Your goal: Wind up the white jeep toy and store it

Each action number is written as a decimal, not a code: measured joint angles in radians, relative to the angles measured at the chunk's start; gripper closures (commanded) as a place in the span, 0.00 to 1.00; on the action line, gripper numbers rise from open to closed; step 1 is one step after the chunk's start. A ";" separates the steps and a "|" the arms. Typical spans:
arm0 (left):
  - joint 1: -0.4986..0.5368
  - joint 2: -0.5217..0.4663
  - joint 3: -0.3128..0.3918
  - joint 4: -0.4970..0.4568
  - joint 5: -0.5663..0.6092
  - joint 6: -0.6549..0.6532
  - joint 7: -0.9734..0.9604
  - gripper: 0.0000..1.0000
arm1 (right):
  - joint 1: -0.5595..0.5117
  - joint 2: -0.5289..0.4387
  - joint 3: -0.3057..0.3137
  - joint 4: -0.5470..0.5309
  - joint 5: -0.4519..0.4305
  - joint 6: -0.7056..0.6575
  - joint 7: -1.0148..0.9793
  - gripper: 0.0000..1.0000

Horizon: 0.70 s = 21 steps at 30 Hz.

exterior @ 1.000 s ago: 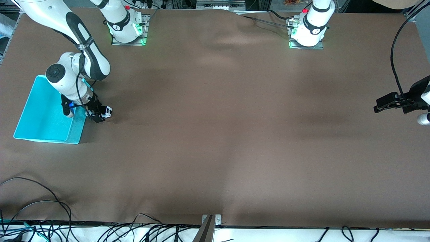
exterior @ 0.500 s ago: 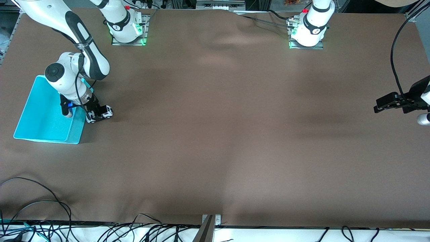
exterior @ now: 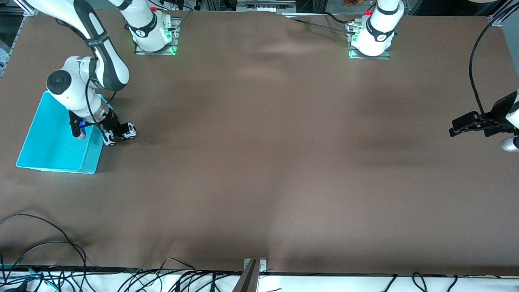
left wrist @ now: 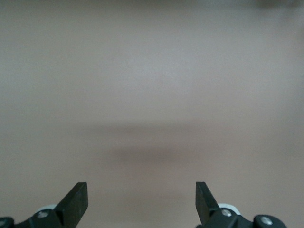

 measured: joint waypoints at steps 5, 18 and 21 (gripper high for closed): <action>0.000 0.000 0.000 0.000 0.000 0.000 0.000 0.00 | 0.000 -0.063 0.003 0.000 0.000 -0.060 -0.005 1.00; 0.000 0.000 -0.001 -0.001 0.000 0.000 0.000 0.00 | 0.001 -0.154 0.007 0.036 0.000 -0.250 -0.235 1.00; -0.001 0.000 -0.001 -0.001 0.000 0.000 0.000 0.00 | 0.000 -0.161 0.006 0.068 0.000 -0.307 -0.275 1.00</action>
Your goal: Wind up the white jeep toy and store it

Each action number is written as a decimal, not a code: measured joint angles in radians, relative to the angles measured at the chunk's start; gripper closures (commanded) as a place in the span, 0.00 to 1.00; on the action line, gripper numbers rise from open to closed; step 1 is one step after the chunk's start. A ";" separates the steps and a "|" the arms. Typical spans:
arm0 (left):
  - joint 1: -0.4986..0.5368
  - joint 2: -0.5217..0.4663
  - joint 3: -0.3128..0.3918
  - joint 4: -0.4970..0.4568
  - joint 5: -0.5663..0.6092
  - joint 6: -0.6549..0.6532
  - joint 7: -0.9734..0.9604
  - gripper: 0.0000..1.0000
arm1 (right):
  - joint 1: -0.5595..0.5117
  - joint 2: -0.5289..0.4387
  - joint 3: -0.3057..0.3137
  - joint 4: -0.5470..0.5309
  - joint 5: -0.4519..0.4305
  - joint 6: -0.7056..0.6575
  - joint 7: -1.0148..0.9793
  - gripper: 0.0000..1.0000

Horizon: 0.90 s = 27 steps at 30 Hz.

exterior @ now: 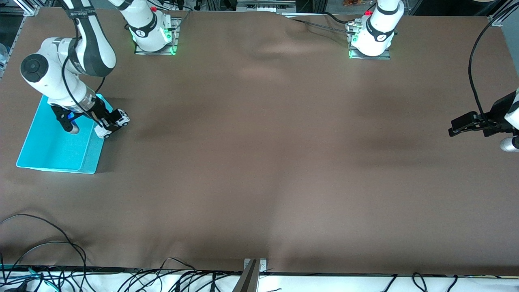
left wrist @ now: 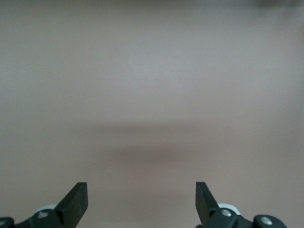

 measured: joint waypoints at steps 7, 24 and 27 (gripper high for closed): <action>-0.001 0.000 0.000 0.000 0.000 0.000 0.000 0.00 | -0.005 -0.003 -0.036 0.075 -0.007 -0.090 -0.144 1.00; -0.001 0.000 0.000 0.000 0.000 0.000 0.000 0.00 | -0.053 0.013 -0.260 0.091 -0.044 -0.105 -0.665 1.00; -0.001 0.000 0.000 0.000 0.000 0.000 0.000 0.00 | -0.079 0.034 -0.263 0.096 -0.044 -0.102 -0.727 1.00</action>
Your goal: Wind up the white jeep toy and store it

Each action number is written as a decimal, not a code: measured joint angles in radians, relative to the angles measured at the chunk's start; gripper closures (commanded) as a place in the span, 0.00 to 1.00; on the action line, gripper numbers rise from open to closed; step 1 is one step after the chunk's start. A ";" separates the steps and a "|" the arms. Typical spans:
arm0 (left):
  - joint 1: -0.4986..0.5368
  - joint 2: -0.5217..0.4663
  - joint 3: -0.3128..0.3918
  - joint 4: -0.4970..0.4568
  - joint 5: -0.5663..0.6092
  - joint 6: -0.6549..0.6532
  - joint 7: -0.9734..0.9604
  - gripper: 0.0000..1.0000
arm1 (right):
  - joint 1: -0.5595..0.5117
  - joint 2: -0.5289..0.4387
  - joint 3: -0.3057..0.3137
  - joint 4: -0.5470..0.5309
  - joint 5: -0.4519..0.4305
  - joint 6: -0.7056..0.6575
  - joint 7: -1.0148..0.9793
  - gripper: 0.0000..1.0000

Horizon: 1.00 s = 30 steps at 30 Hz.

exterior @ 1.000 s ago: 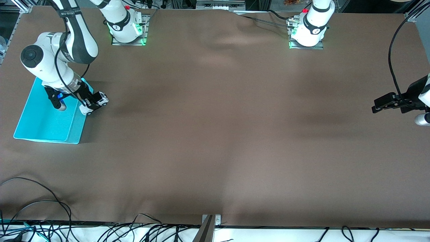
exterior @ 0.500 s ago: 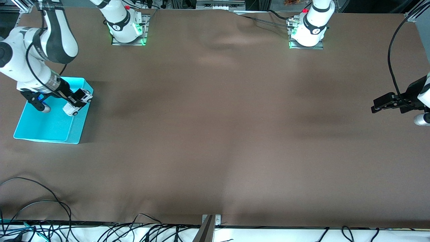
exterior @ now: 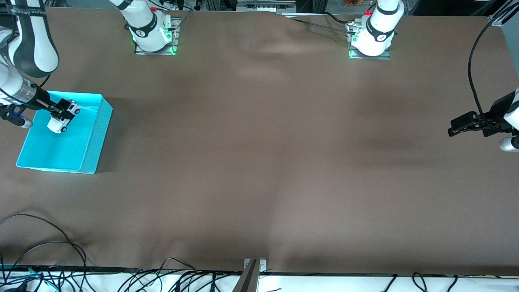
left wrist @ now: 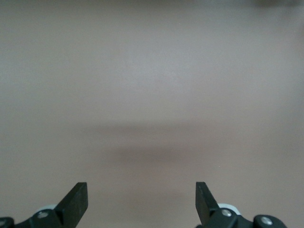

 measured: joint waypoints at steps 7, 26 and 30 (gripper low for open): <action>0.000 0.000 0.000 0.000 0.000 0.000 0.000 0.00 | -0.055 0.098 -0.001 0.040 -0.005 0.035 -0.119 1.00; -0.001 0.000 0.000 0.000 0.000 0.000 0.000 0.00 | -0.158 0.388 -0.001 0.149 -0.007 0.183 -0.219 1.00; -0.001 0.000 0.000 0.000 0.000 -0.002 0.000 0.00 | -0.159 0.401 -0.001 0.150 -0.007 0.186 -0.218 1.00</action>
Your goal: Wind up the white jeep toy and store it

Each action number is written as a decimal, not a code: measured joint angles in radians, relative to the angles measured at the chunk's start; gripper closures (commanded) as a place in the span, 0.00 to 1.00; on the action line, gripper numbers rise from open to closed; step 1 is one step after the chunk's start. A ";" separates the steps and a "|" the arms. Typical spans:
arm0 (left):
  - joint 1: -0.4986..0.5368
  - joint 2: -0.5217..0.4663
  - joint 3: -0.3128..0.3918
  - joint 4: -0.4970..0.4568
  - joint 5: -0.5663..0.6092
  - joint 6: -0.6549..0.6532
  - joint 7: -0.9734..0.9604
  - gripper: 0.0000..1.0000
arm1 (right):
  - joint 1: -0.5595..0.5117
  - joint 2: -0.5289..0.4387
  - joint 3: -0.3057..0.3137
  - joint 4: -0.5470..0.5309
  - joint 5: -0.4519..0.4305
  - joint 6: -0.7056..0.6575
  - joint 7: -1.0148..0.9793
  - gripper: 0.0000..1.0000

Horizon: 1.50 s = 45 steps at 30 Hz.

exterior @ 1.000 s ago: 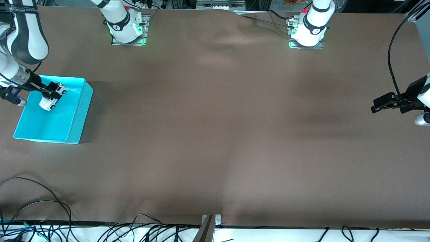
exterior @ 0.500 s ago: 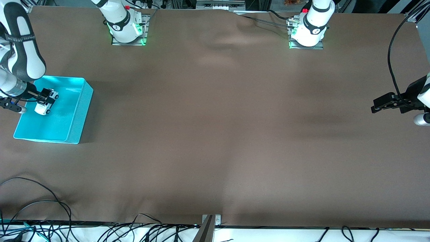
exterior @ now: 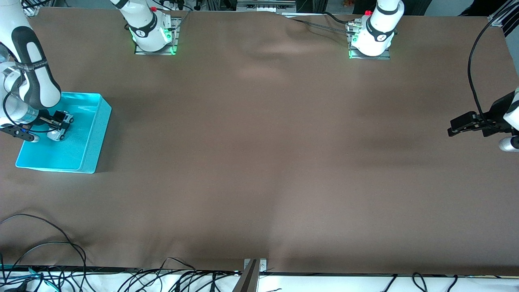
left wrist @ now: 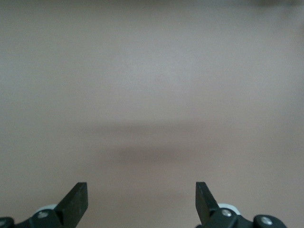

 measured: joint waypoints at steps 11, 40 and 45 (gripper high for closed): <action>0.000 0.000 0.000 0.000 0.000 -0.001 0.000 0.00 | -0.001 0.021 0.005 0.000 0.000 -0.001 0.001 0.00; 0.000 0.000 0.000 0.000 0.000 -0.002 0.000 0.00 | 0.001 -0.046 0.040 0.259 0.000 -0.442 0.001 0.00; 0.000 0.000 0.000 0.000 0.000 -0.003 0.000 0.00 | 0.001 -0.088 0.062 0.264 0.000 -0.491 0.001 0.00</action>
